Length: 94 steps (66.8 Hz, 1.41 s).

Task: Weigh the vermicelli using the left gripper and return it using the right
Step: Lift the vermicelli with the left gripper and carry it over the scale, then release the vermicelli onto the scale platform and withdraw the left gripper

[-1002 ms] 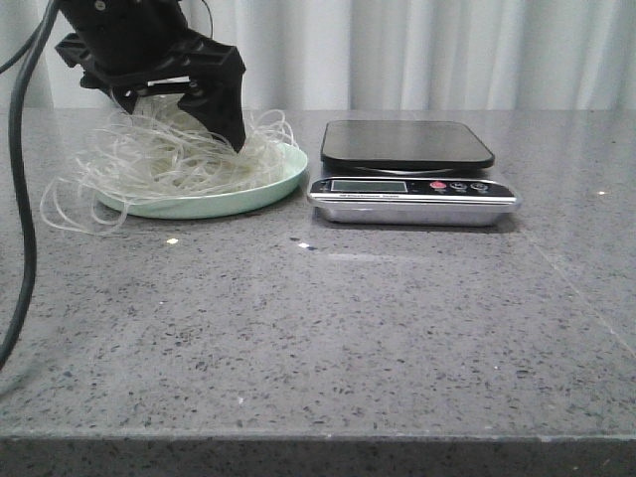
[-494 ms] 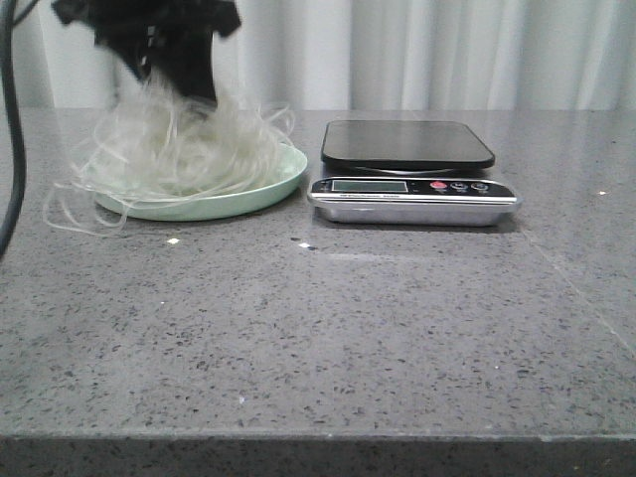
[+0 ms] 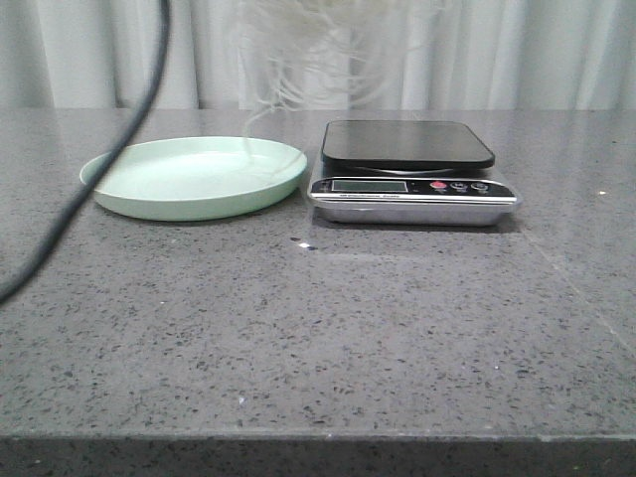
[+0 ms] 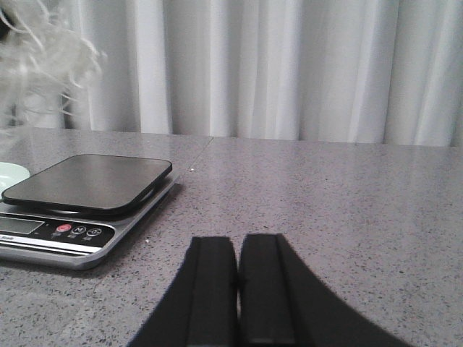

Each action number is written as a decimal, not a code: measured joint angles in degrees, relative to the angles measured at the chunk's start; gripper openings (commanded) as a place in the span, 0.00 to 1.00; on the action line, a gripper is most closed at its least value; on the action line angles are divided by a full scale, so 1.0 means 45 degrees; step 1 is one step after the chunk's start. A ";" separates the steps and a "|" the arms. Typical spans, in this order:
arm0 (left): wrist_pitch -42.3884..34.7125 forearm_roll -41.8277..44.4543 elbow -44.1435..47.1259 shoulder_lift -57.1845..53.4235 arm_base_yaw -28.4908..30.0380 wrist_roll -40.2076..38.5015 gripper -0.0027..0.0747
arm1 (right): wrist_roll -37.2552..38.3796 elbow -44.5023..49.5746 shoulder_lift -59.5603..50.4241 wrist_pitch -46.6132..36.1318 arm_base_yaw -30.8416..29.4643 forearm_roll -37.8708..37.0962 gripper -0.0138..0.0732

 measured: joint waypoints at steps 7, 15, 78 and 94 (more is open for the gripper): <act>-0.0062 0.0000 -0.0382 0.0937 -0.0426 0.0000 0.20 | 0.0000 0.0000 0.0000 0.0000 0.0000 0.0000 0.36; -0.0035 0.0000 -0.0878 0.2098 -0.0693 0.0000 0.20 | 0.0000 0.0000 0.0000 0.0000 0.0000 0.0000 0.36; 0.0801 0.0440 -0.2261 0.0595 -0.0723 0.0000 0.81 | 0.0000 0.0000 0.0000 0.0000 0.0000 0.0000 0.36; 0.0287 0.1361 -0.0180 -0.1975 -0.0723 0.0000 0.81 | 0.0000 0.0000 0.0000 0.0000 0.0000 0.0000 0.36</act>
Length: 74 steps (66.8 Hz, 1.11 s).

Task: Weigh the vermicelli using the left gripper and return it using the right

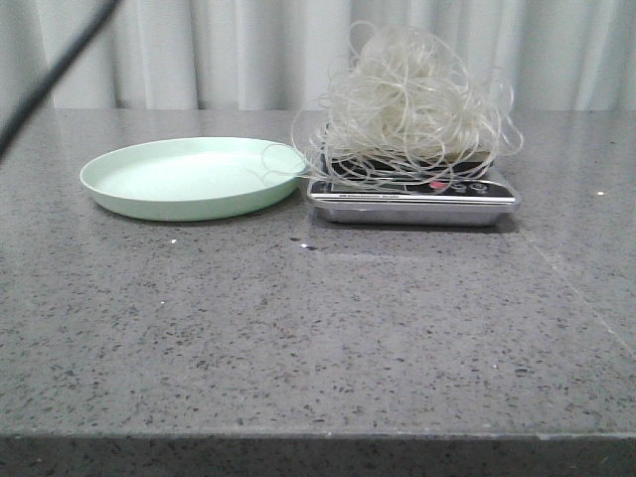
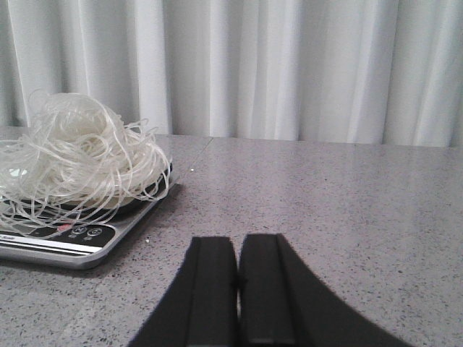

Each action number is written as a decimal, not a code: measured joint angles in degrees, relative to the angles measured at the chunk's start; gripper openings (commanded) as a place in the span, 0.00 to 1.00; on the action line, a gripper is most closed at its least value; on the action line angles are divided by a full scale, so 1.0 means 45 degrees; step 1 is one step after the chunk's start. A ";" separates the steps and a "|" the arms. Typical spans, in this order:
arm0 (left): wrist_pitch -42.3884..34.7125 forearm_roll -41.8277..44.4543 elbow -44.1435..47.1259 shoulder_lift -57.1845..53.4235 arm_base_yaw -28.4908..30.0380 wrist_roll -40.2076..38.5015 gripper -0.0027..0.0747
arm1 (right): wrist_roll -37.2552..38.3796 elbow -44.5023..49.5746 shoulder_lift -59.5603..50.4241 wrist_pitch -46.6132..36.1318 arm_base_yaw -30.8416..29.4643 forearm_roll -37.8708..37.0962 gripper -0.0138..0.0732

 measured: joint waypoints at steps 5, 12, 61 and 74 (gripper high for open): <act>-0.0590 0.0086 0.1605 -0.1115 0.0000 0.0000 0.81 | 0.0000 0.0000 0.0000 0.0000 0.0000 0.0000 0.36; -0.1820 0.0060 0.4136 -0.2862 0.0000 0.0000 0.81 | 0.0000 0.0000 0.0000 0.0000 0.0000 0.0000 0.36; -0.6267 -0.0705 1.7522 -1.6496 0.0000 0.0000 0.81 | 0.0000 0.0000 0.0000 0.0000 0.0000 0.0000 0.36; -0.6626 -0.0735 1.9513 -1.9341 0.0000 0.0000 0.81 | 0.0000 0.0000 0.0000 0.0000 0.0000 0.0000 0.36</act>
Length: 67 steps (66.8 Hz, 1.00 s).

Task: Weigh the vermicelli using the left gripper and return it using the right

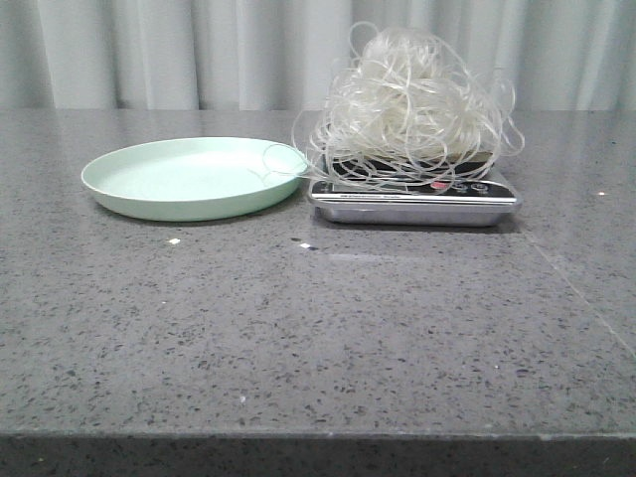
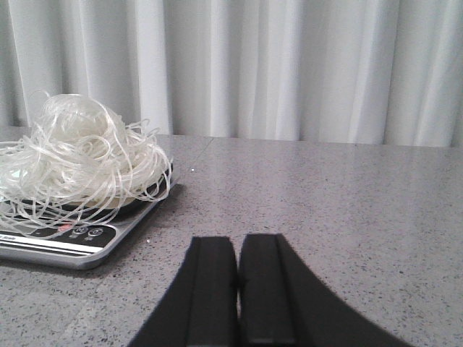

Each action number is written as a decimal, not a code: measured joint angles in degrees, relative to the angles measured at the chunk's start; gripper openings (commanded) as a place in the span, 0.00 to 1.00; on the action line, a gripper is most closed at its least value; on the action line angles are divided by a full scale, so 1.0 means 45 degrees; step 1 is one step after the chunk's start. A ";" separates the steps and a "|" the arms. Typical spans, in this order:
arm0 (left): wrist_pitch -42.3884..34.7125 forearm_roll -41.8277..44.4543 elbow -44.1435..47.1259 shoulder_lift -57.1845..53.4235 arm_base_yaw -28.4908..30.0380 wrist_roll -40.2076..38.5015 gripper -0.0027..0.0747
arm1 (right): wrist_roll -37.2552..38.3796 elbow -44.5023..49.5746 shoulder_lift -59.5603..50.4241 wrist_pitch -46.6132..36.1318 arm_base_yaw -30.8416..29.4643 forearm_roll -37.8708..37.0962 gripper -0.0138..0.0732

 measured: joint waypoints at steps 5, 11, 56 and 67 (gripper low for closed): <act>-0.0131 0.0000 0.0655 -0.1001 0.0000 0.0000 0.81 | 0.0000 0.0000 0.0000 0.0000 0.0000 0.0000 0.36; -0.0265 0.0000 0.1053 -0.1811 0.0000 0.0000 0.77 | 0.0000 0.0000 0.0000 0.0000 0.0000 0.0000 0.36; 0.0496 -0.0167 0.1105 -0.2170 0.0000 0.0000 0.20 | 0.0000 -0.2498 0.1218 0.0860 0.0000 0.0479 0.36; 0.0496 -0.0176 0.1105 -0.2170 0.0000 0.0000 0.20 | 0.0000 -0.4705 0.4075 0.2124 0.0000 0.0586 0.36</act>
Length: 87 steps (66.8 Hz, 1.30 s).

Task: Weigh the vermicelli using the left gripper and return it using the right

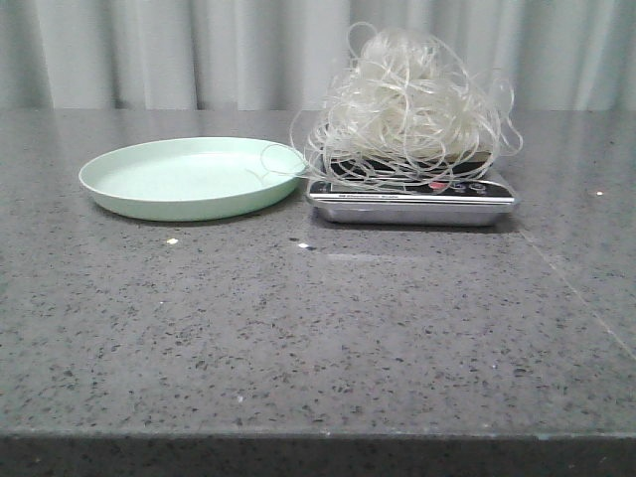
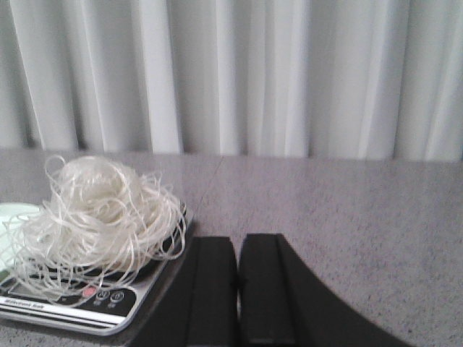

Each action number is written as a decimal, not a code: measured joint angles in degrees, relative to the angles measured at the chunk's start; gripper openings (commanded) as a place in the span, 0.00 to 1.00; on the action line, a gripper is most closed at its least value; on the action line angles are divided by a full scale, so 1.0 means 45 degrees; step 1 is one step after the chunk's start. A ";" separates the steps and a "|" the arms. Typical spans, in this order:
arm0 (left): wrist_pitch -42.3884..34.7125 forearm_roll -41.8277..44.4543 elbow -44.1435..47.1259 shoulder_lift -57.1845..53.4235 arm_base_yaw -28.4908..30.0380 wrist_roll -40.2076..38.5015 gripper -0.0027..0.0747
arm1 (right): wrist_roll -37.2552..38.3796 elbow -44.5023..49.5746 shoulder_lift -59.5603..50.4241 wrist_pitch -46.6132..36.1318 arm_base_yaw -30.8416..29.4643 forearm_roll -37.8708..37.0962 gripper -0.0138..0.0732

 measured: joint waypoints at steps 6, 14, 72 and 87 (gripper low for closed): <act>0.0000 0.0000 0.0000 0.0000 0.0000 0.0000 0.20 | 0.0000 -0.0718 0.1311 0.0435 0.0000 0.0156 0.36; 0.0000 0.0000 0.0000 0.0000 0.0000 0.0000 0.20 | 0.0021 -0.0940 0.2562 0.0417 0.0000 0.0407 0.36; 0.0000 -0.0057 0.0000 0.0000 0.0000 0.0000 0.20 | -0.0462 -1.2198 1.2745 0.5753 0.3385 0.0586 0.85; 0.0000 -0.0057 0.0000 0.0000 0.0000 0.0000 0.20 | -0.0514 -1.5247 1.6025 0.7628 0.3433 0.0586 0.85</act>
